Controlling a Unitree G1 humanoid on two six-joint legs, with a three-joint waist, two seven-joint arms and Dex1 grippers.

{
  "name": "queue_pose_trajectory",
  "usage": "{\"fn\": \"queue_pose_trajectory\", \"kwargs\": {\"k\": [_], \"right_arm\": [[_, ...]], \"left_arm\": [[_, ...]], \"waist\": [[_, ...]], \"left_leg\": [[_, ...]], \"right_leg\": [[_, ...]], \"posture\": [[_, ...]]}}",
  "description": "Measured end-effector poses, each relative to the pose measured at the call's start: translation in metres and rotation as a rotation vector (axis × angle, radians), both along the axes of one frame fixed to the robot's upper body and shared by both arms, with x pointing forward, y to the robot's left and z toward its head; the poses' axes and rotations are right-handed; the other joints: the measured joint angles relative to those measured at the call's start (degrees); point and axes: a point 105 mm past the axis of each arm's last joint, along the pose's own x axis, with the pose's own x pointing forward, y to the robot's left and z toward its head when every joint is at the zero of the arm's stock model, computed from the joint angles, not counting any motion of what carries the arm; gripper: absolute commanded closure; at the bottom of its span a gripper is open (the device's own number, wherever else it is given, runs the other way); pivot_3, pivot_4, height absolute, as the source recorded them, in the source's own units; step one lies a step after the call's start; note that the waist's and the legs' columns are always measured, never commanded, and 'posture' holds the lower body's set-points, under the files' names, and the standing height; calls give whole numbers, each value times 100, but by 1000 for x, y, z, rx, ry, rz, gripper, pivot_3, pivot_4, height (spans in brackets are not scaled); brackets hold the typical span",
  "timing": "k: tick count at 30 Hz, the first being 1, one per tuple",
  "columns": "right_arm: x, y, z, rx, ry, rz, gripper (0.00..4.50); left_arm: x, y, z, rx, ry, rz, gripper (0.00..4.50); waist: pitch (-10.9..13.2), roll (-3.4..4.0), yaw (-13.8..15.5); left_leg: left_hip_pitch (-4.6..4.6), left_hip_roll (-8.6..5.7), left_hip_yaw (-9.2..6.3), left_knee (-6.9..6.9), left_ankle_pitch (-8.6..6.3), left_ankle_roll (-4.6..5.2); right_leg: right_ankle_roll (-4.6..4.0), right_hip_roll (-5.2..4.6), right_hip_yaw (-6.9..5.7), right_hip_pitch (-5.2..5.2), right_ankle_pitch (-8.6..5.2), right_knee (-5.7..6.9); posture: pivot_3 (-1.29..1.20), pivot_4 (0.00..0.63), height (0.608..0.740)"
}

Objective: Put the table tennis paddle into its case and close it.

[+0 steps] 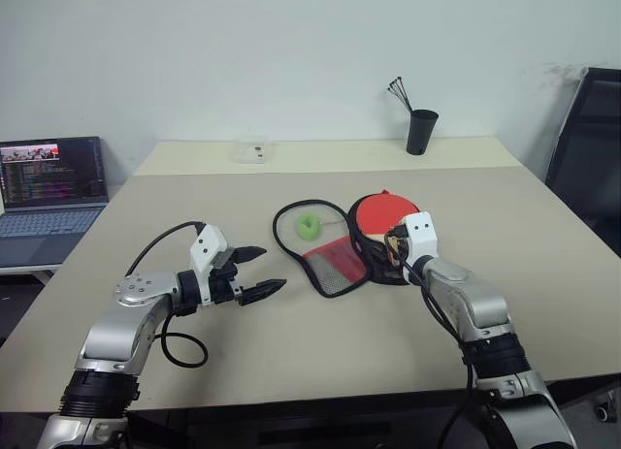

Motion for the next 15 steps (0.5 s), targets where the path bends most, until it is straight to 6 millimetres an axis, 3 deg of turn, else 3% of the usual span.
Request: {"fn": "queue_pose_trajectory", "kwargs": {"k": [5, 15], "right_arm": [[6, -9, -4, -20, -15, -58, 396], [2, 11, -8, 13, 4, -21, 396]], "left_arm": [[-1, -2, 2, 1, -7, -6, 0], [-2, -6, 3, -7, -13, -16, 0]], "waist": [[0, 0, 0], [0, 0, -6]], "left_leg": [[0, 1, -1, -1, 0, 0], [1, 3, -3, 1, 0, 0]], "right_leg": [[-2, 1, 0, 0, 1, 0], [-2, 1, 0, 1, 1, 3]], "posture": [[0, 150, 740], [0, 150, 740]]}}
